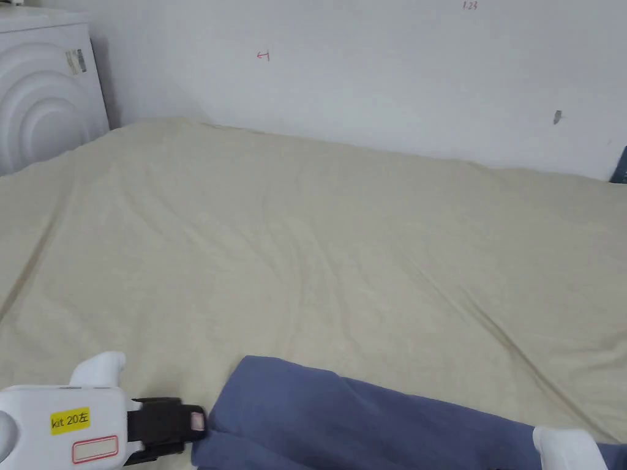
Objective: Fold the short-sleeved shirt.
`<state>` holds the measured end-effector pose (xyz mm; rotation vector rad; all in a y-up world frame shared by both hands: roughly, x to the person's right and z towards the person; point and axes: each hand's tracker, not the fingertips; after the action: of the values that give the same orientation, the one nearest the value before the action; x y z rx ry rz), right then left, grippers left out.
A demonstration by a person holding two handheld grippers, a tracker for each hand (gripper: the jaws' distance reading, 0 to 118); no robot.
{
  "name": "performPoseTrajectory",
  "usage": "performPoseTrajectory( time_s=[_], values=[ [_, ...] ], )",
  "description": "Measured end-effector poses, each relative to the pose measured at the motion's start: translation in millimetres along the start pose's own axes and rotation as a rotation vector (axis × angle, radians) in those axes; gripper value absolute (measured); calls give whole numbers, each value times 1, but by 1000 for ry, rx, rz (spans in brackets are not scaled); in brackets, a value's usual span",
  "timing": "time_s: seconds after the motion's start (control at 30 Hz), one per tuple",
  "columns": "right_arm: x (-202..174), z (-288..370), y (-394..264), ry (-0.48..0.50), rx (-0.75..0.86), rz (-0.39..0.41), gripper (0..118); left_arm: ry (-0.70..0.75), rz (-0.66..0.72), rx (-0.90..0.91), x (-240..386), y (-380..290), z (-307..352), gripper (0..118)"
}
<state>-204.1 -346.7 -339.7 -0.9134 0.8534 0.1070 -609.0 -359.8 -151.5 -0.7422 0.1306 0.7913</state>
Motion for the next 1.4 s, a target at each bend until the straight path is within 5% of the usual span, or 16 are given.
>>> performPoseTrajectory(
  time_s=[0.03, 0.07, 0.5, 0.8, 0.83, 0.87, 0.9, 0.93, 1.03, 1.4],
  values=[
    [-7, -6, 2, 1, -15, 19, 0, -23, -13, -27, -4, 2, -6, 101],
    [-12, -11, 3, 6, -30, 38, 0, -38, -16, -62, -4, 5, -14, 118],
    [-18, -31, 6, -21, -108, 53, 0, -409, 242, -152, -37, 44, -67, 118],
    [-1, -36, 2, -19, -127, 10, 0, -464, 200, -277, -12, 51, -112, 117],
    [1, -35, 3, -24, -126, 9, 0, -458, 194, -275, -7, 52, -111, 107],
    [3, -34, 3, -26, -125, 9, 0, -410, 152, -278, -17, 58, -119, 63],
    [5, -32, 3, -29, -122, 9, 0, -360, 127, -268, -15, 59, -124, 6],
    [6, -30, 4, -34, -118, 5, 0, -206, 110, -265, -14, 58, -131, 4],
    [13, -22, 4, -34, -101, -6, 0, -329, 237, -281, -28, 53, -133, 4],
    [54, 10, -8, -58, -21, -109, 0, -221, 66, -201, 84, 42, -68, 4]
  ],
)
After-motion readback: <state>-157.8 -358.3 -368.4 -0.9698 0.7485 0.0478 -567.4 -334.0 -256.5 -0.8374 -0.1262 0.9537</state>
